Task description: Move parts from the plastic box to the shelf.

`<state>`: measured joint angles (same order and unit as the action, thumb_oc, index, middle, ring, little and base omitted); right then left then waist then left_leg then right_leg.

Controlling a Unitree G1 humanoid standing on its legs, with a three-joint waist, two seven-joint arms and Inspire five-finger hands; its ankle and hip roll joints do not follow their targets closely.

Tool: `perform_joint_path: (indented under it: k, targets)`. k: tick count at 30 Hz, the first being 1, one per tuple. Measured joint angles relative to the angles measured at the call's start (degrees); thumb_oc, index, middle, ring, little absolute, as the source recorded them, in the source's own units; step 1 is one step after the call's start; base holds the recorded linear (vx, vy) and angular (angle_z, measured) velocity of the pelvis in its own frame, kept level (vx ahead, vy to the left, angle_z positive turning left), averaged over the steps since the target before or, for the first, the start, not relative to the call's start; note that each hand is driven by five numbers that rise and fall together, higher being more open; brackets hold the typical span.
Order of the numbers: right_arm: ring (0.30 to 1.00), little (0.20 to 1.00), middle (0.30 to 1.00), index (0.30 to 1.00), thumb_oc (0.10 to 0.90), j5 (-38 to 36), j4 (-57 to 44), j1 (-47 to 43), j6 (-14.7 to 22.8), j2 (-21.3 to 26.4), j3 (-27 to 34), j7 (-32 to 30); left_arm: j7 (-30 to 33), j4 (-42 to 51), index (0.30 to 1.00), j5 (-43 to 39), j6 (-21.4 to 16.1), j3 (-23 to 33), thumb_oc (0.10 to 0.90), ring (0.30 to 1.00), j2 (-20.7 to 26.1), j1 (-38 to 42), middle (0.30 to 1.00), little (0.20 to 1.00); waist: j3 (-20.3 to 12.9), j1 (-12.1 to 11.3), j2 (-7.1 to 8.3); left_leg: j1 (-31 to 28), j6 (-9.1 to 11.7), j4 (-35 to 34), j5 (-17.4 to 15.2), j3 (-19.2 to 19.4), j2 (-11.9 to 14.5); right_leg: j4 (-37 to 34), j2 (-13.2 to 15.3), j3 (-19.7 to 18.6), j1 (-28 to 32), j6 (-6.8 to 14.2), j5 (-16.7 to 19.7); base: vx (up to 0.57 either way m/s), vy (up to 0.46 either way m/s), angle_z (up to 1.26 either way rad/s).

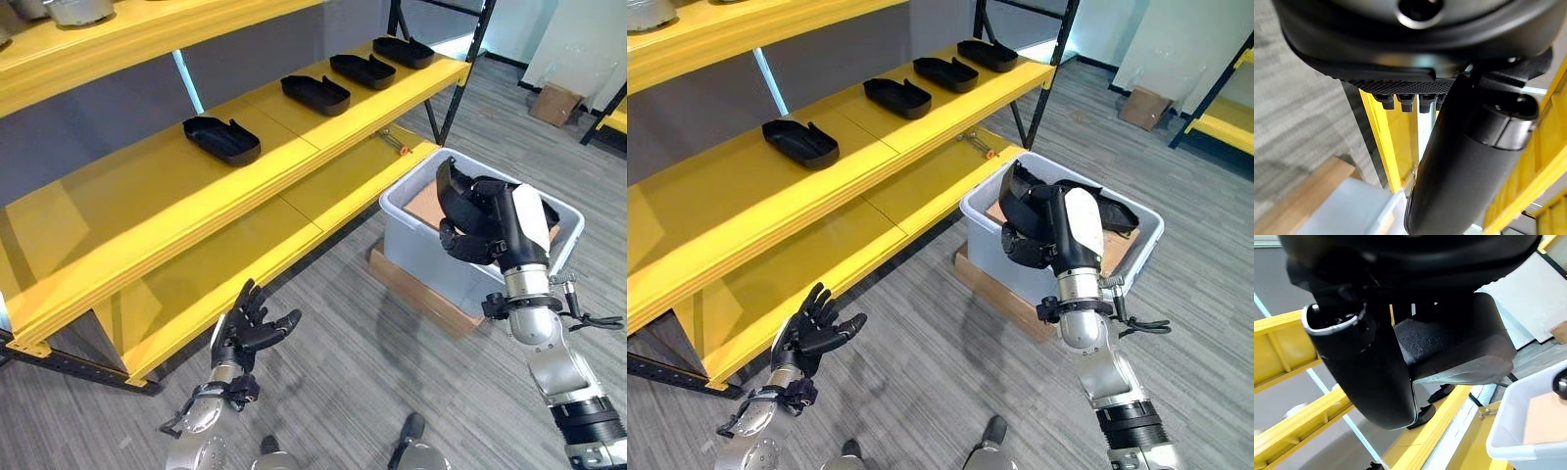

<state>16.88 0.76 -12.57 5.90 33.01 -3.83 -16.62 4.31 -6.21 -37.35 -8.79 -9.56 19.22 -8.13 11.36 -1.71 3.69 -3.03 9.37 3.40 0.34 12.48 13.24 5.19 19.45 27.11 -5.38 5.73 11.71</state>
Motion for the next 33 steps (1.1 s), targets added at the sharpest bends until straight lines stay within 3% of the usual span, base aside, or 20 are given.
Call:
perform_joint_path:
  k: [1,4,11,15,18,21,23,24,25,26,28,29,31,32,33]
  targets:
    - [0.3,0.3,0.3,0.3,0.4,0.06,-0.06,-0.01,0.05,-0.18,0.0,0.0,0.01,0.13,1.0,0.04,0.0,0.06,0.9,1.0,0.0,0.14,1.0,1.0,-1.11,-0.01,1.32,-0.08,0.01,-0.14,0.02,0.07,-0.31,-0.33,0.23,-0.03,0.1,0.09,0.33,0.04,0.068,0.03]
    - [0.3,0.3,0.3,0.3,0.4,1.14,-0.36,-0.05,0.06,-0.38,-0.12,0.02,0.11,0.13,1.0,0.04,0.0,0.43,0.9,1.0,-0.04,-0.03,1.0,1.0,-2.19,-0.33,2.87,0.08,0.0,-0.06,-0.13,-0.15,-0.64,-0.72,0.59,0.1,0.79,0.18,0.42,0.01,0.061,0.07]
    - [0.3,0.3,0.3,0.3,0.4,1.2,-0.54,-2.58,-0.63,-0.45,-4.51,0.13,0.44,0.14,1.0,0.59,0.0,0.62,0.9,1.0,-0.28,-0.5,1.0,1.0,-2.88,-1.52,3.66,3.79,-0.71,3.18,-1.51,-3.0,-1.66,-2.93,1.72,3.05,1.55,0.81,0.69,0.04,0.058,0.19]
    - [0.3,0.3,0.3,0.3,0.4,1.2,-0.51,-4.75,-0.41,-1.54,-8.88,1.65,1.47,0.28,1.0,1.83,-0.14,1.29,0.9,1.0,-0.2,-0.48,1.0,1.0,-2.97,-4.81,4.51,8.0,-1.28,7.77,-3.23,-5.24,-2.32,-3.2,2.53,4.41,1.66,1.2,1.09,0.02,0.094,0.23]
    - [0.3,0.3,0.3,0.3,0.4,1.24,-0.46,-6.26,-0.29,-3.42,-10.07,2.06,2.43,0.22,1.0,1.82,-0.22,1.61,0.9,1.0,0.12,-0.47,1.0,1.0,-2.85,-6.08,6.11,11.05,-2.09,11.55,-4.35,-6.44,-4.34,-3.32,4.67,5.46,1.25,1.52,3.05,0.0,0.107,0.31]
    - [0.3,0.3,0.3,0.3,0.4,2.72,-0.48,-10.04,-0.16,-4.2,-11.41,2.24,2.99,0.3,1.0,2.15,-0.57,3.07,0.9,1.0,0.73,0.0,1.0,1.0,-2.35,-6.82,7.15,17.59,-4.43,19.66,-8.62,-7.31,-6.19,-4.3,6.63,6.05,-0.22,1.94,4.34,-0.02,0.134,0.19]
    - [0.3,0.3,0.3,0.3,0.4,3.33,-0.45,-12.76,-0.31,-5.41,-11.4,2.22,3.55,0.35,1.0,2.22,-0.81,2.99,0.9,1.0,2.16,0.56,1.0,1.0,-1.33,-6.57,8.04,21.26,-6.09,23.95,-9.83,-7.3,-8.13,-6.21,8.15,6.23,-1.05,1.82,4.53,-0.01,0.138,0.16]
    - [0.3,0.3,0.3,0.3,0.4,3.36,-0.44,-13.87,-0.29,-5.94,-11.47,2.22,4.1,0.47,1.0,2.24,-0.85,3.09,0.9,1.0,2.53,0.66,1.0,1.0,-0.56,-6.54,8.36,22.56,-6.93,25.02,-10.23,-6.82,-8.93,-6.77,9.06,6.58,-1.34,2.77,2.37,-0.01,0.15,0.07]
    - [0.3,0.3,0.3,0.3,0.4,3.38,-0.41,-15.34,-0.3,-5.76,-11.76,2.23,4.79,0.65,1.0,2.23,-0.87,3.18,0.9,1.0,2.28,1.02,1.0,1.0,1.07,-7.02,7.12,23.58,-8.26,25.8,-10.71,-6.35,-8.14,-3.32,9.91,6.65,-2.48,1.76,-1.0,0.02,0.193,0.07]
    - [0.3,0.3,0.3,0.3,0.4,3.38,-0.28,-16.68,-0.55,-5.61,-11.94,2.21,5.53,0.84,1.0,2.25,-0.92,3.19,0.9,1.0,2.09,2.28,1.0,1.0,2.79,-8.27,6.11,24.75,-9.58,26.08,-10.22,-6.53,-8.5,7.9,10.84,5.35,-3.98,2.2,-3.49,0.04,0.184,0.05]
    - [0.3,0.3,0.3,0.3,0.4,3.34,0.44,-17.65,-0.53,-5.89,-13.21,2.39,6.28,1.04,1.0,2.27,-1.69,3.51,0.9,1.0,2.24,2.94,1.0,1.0,4.43,-10.23,6.39,25.4,-10.77,27.79,-11.24,-5.95,-10.83,8.48,10.42,3.97,-1.59,4.23,-3.34,0.03,0.174,0.17]
    - [0.3,0.3,0.3,0.3,0.4,3.35,0.49,-17.43,-0.53,-6.17,-13.65,2.39,6.46,0.9,1.0,2.27,-1.79,3.48,0.9,1.0,2.3,3.63,1.0,1.0,5.92,-9.57,5.43,25.61,-11.41,28.61,-11.34,-7.17,-11.56,8.91,10.61,2.09,-0.7,3.15,-1.13,0.05,0.155,0.57]
    - [0.3,0.3,0.3,0.3,0.4,3.34,0.46,-16.09,-0.64,-5.37,-14.69,2.97,6.46,0.69,1.0,2.26,-1.87,3.56,0.9,1.0,2.31,4.79,1.0,1.0,6.87,-7.19,5.61,25.63,-13.15,26.22,-9.45,-9.6,-14.36,11.34,11.32,-6.06,-1.73,0.33,2.51,0.07,0.096,0.95]
    - [0.3,0.3,0.3,0.3,0.4,3.34,0.47,-15.21,-0.68,-4.82,-15.0,3.54,6.47,0.08,1.0,2.23,-1.87,3.43,0.9,1.0,2.27,5.66,1.0,1.0,7.11,-6.15,5.41,25.08,-13.52,24.3,-8.12,-11.36,-15.15,14.69,9.65,-13.44,-3.81,2.02,-0.52,0.09,0.106,0.77]
    - [0.3,0.3,0.3,0.3,0.4,3.32,0.42,-14.47,-0.72,-4.74,-15.8,4.26,6.58,-0.23,1.0,2.22,-1.91,3.73,0.9,1.0,2.28,5.87,1.0,1.0,7.2,-6.4,5.3,23.58,-14.27,21.03,-6.74,-11.74,-15.37,17.11,6.13,-19.58,-5.3,3.68,-4.98,0.11,0.089,0.38]
